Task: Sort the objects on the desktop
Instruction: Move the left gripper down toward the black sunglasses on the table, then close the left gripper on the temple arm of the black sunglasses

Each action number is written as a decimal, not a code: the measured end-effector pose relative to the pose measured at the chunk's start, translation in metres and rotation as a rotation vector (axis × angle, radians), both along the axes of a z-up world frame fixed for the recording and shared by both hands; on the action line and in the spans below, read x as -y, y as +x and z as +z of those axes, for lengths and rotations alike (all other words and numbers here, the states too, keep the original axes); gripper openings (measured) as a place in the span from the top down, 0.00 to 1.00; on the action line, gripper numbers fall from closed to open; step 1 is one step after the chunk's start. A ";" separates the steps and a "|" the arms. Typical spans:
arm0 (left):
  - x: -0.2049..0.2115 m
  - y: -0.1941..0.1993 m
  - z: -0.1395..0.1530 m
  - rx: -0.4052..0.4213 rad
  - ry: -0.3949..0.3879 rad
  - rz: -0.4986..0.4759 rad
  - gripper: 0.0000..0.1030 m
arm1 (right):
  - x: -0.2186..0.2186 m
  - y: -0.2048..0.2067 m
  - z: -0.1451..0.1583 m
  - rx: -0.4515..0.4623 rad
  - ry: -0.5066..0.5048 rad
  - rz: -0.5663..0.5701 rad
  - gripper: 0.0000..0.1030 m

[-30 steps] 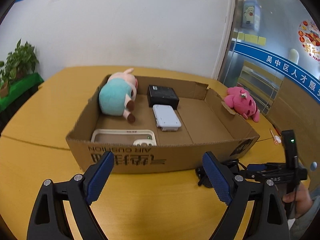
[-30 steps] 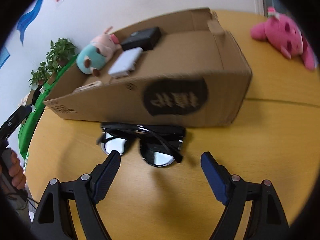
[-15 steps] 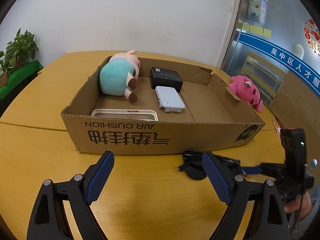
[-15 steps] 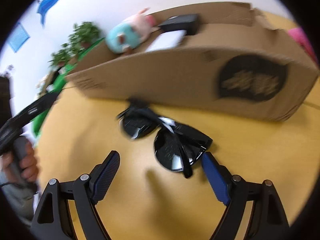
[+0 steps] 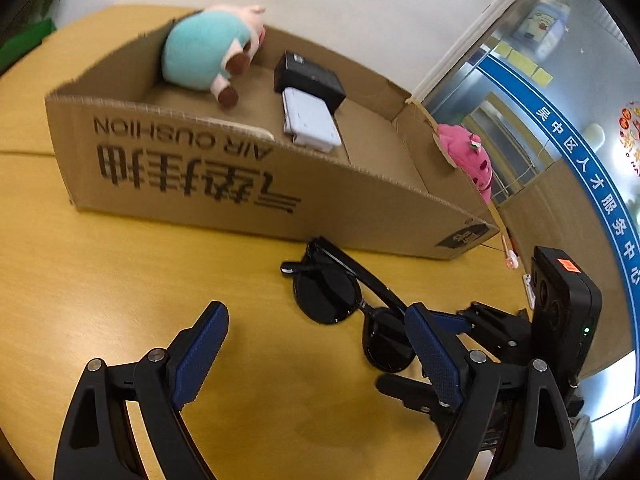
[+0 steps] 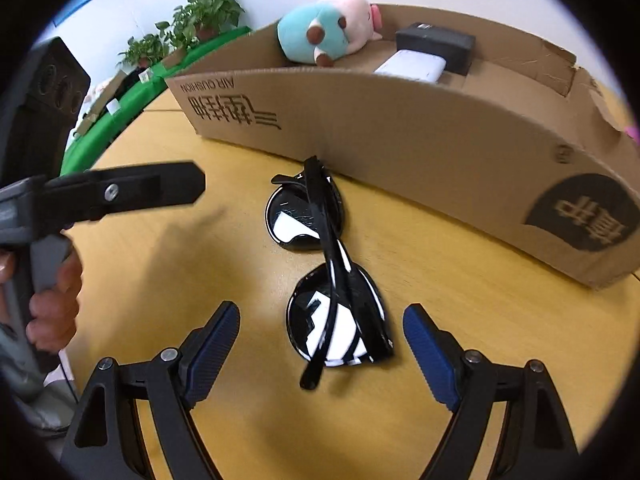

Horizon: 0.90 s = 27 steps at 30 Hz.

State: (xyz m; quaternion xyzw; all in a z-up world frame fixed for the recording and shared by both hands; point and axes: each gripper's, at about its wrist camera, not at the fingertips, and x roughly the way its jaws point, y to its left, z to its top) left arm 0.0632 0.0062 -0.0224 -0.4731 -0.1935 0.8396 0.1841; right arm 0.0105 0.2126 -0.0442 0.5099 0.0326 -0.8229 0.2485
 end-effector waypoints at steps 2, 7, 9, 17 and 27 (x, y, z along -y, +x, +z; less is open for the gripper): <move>-0.002 0.000 -0.005 0.029 0.029 -0.001 0.10 | -0.001 -0.002 -0.002 -0.007 0.002 -0.021 0.19; -0.017 -0.003 -0.014 0.089 0.118 -0.057 0.10 | 0.006 0.007 -0.001 -0.040 0.037 -0.038 0.19; -0.025 -0.005 -0.018 0.108 0.139 -0.084 0.10 | 0.018 0.014 -0.002 -0.066 0.094 -0.017 0.21; -0.039 -0.012 -0.027 0.136 0.224 -0.099 0.12 | 0.030 0.035 0.002 -0.112 0.100 -0.022 0.47; -0.057 -0.012 -0.027 0.141 0.157 -0.143 0.33 | 0.029 0.051 0.007 -0.136 0.089 -0.018 0.48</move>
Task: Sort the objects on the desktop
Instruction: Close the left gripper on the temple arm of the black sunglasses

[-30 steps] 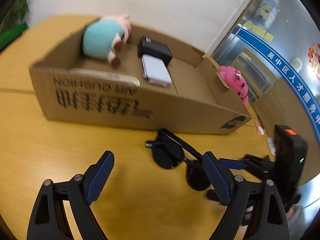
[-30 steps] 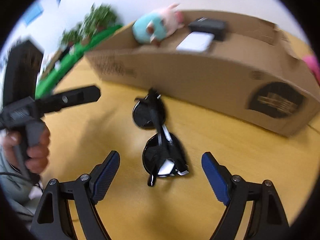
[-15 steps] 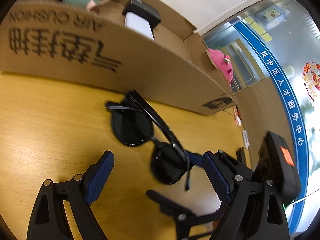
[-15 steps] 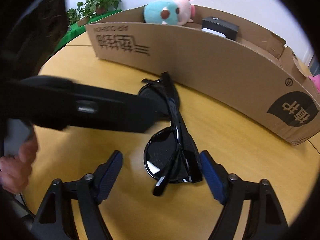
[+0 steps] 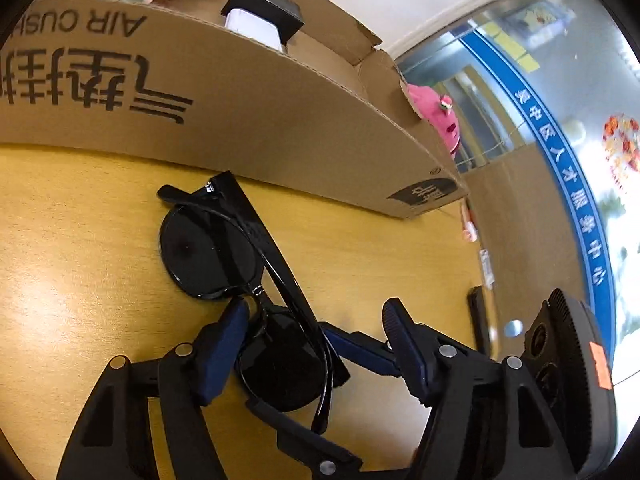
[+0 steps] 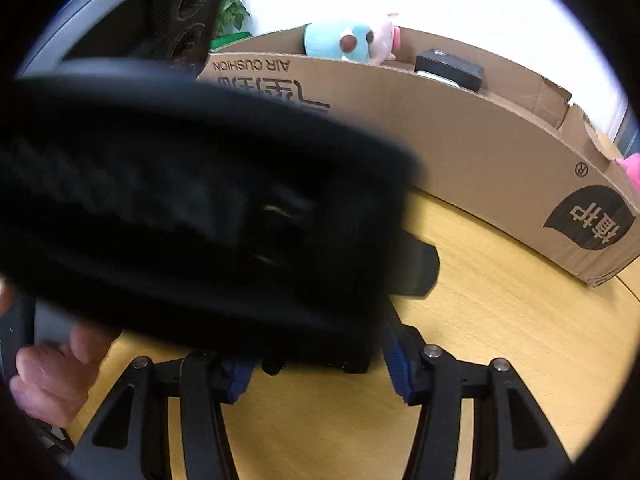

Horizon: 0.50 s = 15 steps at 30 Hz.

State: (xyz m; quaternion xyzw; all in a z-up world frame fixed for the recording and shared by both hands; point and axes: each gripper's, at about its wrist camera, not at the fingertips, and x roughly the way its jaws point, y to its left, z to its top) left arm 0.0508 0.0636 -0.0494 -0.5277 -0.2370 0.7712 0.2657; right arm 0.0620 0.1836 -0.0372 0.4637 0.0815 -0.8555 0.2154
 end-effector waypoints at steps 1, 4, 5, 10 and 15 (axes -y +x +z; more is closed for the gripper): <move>0.000 0.000 -0.001 0.001 -0.012 -0.001 0.36 | -0.001 0.002 0.001 -0.001 0.000 -0.002 0.49; 0.001 0.000 -0.003 0.009 -0.076 0.018 0.65 | -0.006 0.006 0.002 -0.006 0.011 -0.018 0.49; 0.003 0.000 -0.004 0.011 -0.076 0.019 0.64 | -0.007 0.007 0.002 -0.006 0.011 -0.022 0.49; 0.004 0.003 -0.005 0.012 -0.091 0.032 0.66 | -0.011 0.012 0.005 -0.007 0.015 -0.024 0.49; 0.005 0.006 0.004 0.002 -0.049 0.009 0.93 | -0.017 0.020 0.011 -0.007 -0.025 -0.024 0.56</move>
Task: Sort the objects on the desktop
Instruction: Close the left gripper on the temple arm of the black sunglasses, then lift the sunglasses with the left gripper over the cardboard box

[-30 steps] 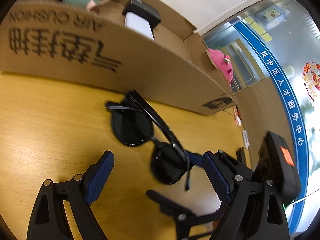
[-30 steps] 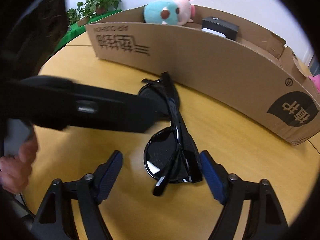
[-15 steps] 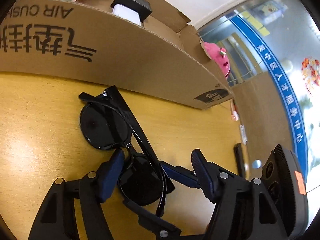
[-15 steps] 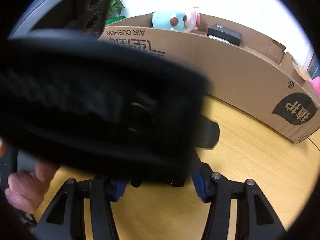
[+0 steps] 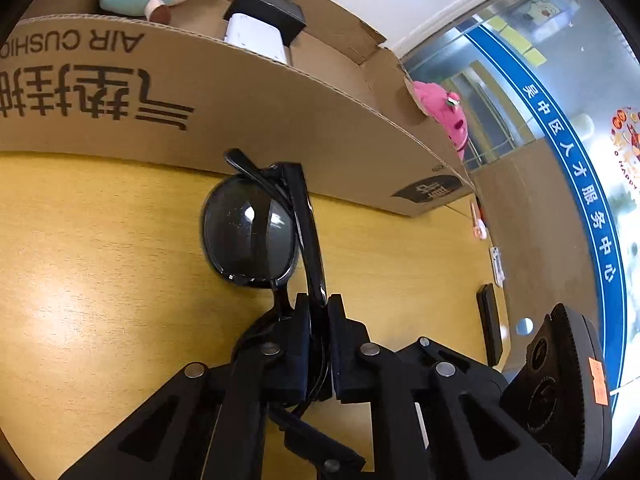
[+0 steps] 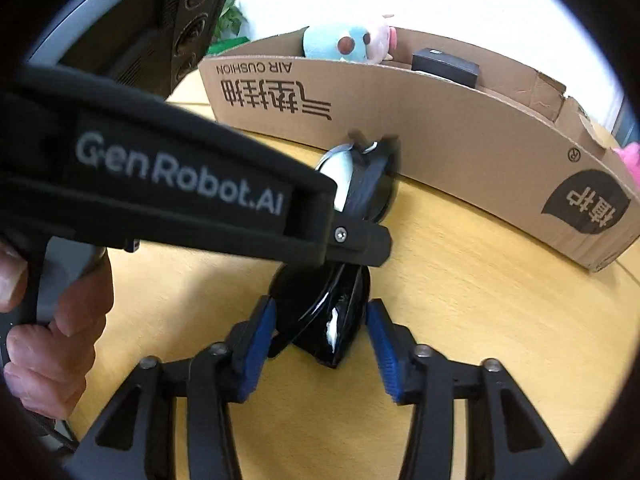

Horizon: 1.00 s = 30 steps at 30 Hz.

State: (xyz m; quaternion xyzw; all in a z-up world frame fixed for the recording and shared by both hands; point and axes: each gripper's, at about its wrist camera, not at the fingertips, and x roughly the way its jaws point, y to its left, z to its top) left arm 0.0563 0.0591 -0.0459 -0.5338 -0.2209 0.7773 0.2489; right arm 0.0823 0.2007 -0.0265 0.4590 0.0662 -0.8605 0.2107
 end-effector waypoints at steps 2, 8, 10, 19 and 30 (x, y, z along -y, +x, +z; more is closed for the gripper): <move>-0.002 0.001 0.001 0.000 -0.006 0.001 0.93 | -0.004 0.001 0.001 0.002 0.000 -0.003 0.57; -0.008 0.004 0.011 -0.021 -0.039 -0.006 0.93 | -0.010 0.004 0.006 0.010 -0.033 -0.015 0.58; -0.012 0.006 0.017 -0.043 -0.054 -0.011 0.94 | -0.013 0.002 0.010 0.000 -0.048 -0.023 0.59; -0.022 0.010 0.076 -0.203 -0.090 -0.041 0.94 | -0.002 0.009 0.042 -0.119 -0.143 -0.061 0.66; -0.032 -0.014 0.143 -0.339 -0.097 -0.093 0.94 | -0.013 -0.028 0.106 -0.297 -0.192 -0.087 0.78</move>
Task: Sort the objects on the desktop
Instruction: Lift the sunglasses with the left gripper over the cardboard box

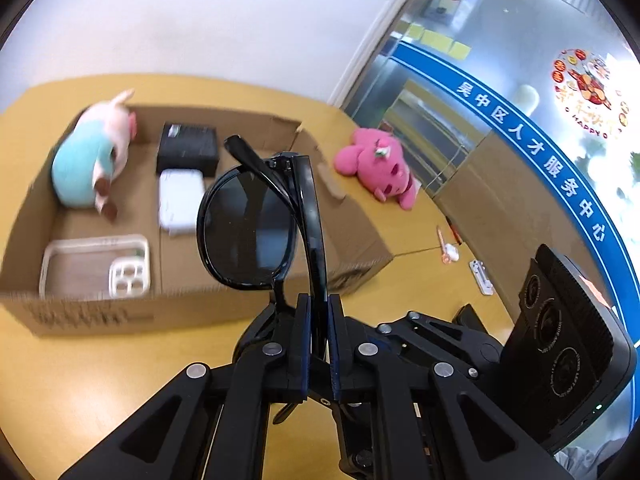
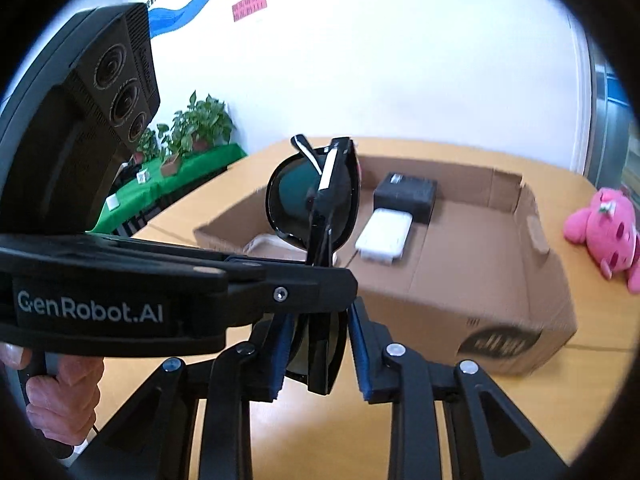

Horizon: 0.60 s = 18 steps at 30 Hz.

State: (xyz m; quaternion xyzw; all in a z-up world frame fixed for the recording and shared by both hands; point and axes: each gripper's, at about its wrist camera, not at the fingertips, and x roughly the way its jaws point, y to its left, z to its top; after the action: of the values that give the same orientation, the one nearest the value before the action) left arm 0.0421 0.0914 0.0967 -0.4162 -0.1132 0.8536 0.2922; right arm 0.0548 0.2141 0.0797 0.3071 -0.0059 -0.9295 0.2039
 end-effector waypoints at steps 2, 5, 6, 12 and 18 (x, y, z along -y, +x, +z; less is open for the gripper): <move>-0.003 -0.009 0.013 -0.019 -0.002 -0.017 0.94 | -0.003 -0.001 0.010 -0.012 -0.016 -0.008 0.78; -0.010 -0.025 0.029 -0.041 -0.003 -0.041 0.94 | -0.011 -0.014 0.026 -0.030 -0.043 -0.019 0.78; -0.013 -0.032 0.035 -0.053 -0.010 -0.051 0.94 | -0.012 -0.017 0.031 -0.038 -0.044 -0.022 0.79; -0.029 -0.068 0.059 -0.097 -0.028 -0.081 0.94 | -0.029 -0.046 0.055 -0.049 -0.072 -0.042 0.85; -0.043 -0.112 0.076 -0.123 -0.023 -0.129 0.94 | -0.047 -0.085 0.072 -0.052 -0.088 -0.068 0.85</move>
State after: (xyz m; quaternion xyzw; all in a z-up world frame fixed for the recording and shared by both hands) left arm -0.0698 0.1343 0.1724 -0.3725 -0.0583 0.8582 0.3482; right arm -0.0303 0.2610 0.1517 0.2734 -0.0517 -0.9424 0.1857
